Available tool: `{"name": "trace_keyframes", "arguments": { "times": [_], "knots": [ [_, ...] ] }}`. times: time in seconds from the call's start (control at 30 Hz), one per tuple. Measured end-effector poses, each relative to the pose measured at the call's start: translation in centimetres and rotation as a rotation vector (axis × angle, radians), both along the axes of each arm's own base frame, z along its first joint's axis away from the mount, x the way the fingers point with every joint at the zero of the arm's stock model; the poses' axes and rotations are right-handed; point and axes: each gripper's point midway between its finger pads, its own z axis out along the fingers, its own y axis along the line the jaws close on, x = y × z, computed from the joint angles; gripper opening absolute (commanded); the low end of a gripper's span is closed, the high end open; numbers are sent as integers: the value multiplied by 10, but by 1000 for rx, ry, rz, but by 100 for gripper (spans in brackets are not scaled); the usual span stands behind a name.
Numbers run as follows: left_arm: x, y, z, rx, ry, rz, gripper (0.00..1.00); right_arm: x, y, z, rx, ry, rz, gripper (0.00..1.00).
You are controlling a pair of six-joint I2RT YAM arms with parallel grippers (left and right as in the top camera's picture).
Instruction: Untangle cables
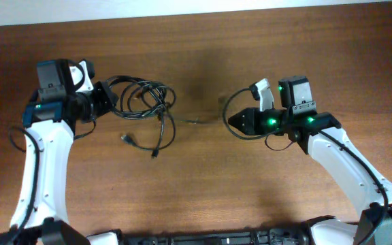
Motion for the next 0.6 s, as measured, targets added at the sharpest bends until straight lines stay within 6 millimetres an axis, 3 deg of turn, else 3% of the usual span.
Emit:
{"name": "trace_keyframes", "arguments": {
  "times": [0.03,0.1,0.23,0.3,0.43,0.6],
  "knots": [
    [0,0,2,-1,-7,-1,0,0,0,0,-4,-6,2,67],
    [-1,-1,5,-3,-13,-3,0,1,-1,0,-7,-8,2,74],
    [-3,-3,4,2,-17,-34,0,1,1,1,0,-14,6,79],
    [-4,-14,8,3,-57,-136,0,3,11,12,49,-59,46,79],
    [-9,-53,18,-15,-155,-383,0,-2,63,49,179,-193,179,79],
    [-15,-78,22,-26,-192,-493,0,-20,128,85,314,-184,174,78]
  ]
}}
